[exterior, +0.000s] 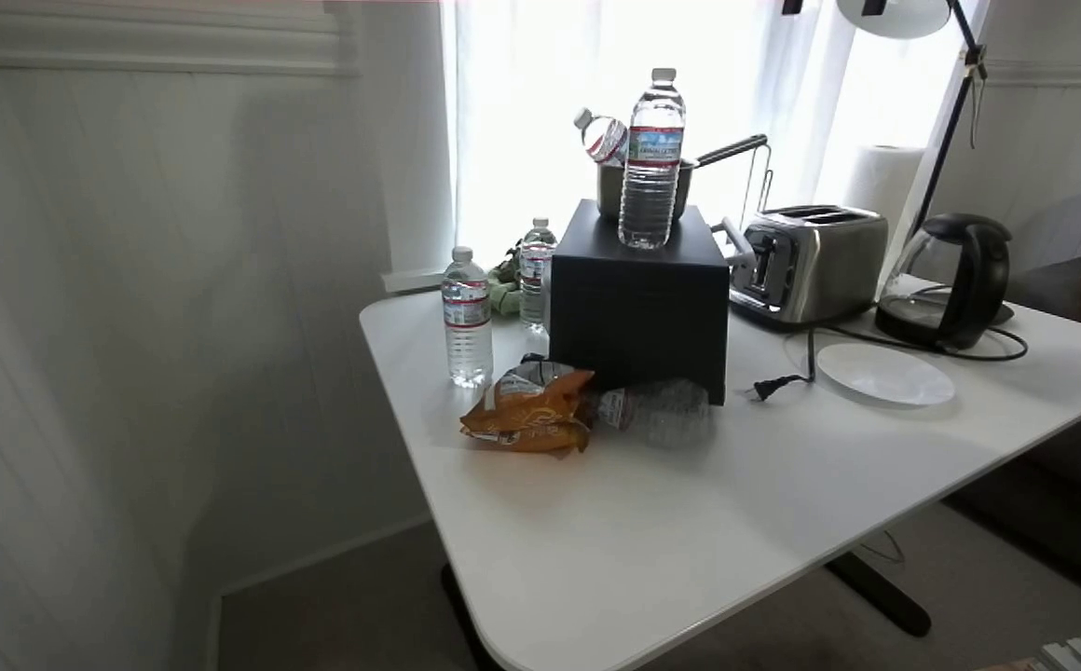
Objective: Move the bottle of water from the top of the mini oven to the table
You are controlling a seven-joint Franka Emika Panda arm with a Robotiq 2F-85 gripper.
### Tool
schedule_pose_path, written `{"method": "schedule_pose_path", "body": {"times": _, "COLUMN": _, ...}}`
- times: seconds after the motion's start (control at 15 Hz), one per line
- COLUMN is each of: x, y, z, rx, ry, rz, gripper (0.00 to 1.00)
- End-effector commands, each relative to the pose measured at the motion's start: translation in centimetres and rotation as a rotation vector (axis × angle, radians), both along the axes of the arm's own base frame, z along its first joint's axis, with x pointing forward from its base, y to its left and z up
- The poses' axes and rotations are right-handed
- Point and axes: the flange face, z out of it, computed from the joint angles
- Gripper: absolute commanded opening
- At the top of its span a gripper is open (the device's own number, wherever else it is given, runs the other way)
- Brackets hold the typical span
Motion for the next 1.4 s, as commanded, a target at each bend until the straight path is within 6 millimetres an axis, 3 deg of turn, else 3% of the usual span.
{"method": "schedule_pose_path", "body": {"times": 0.0, "x": 3.5, "y": 4.9, "z": 0.3, "rx": -0.028, "ry": -0.026, "rz": 0.050, "gripper": 1.00}}
{"method": "schedule_pose_path", "body": {"times": 0.33, "x": 6.0, "y": 10.8, "z": -0.9, "rx": 0.009, "ry": -0.032, "rz": 0.151, "gripper": 1.00}}
{"method": "schedule_pose_path", "body": {"times": 0.6, "x": 6.8, "y": 13.5, "z": -1.3, "rx": 0.055, "ry": -0.026, "rz": 0.203, "gripper": 1.00}}
{"method": "schedule_pose_path", "body": {"times": 0.93, "x": 7.2, "y": 14.6, "z": -1.9, "rx": 0.080, "ry": 0.001, "rz": 0.247, "gripper": 1.00}}
{"method": "schedule_pose_path", "body": {"times": 1.33, "x": 6.9, "y": 14.4, "z": -2.9, "rx": 0.054, "ry": 0.076, "rz": 0.263, "gripper": 1.00}}
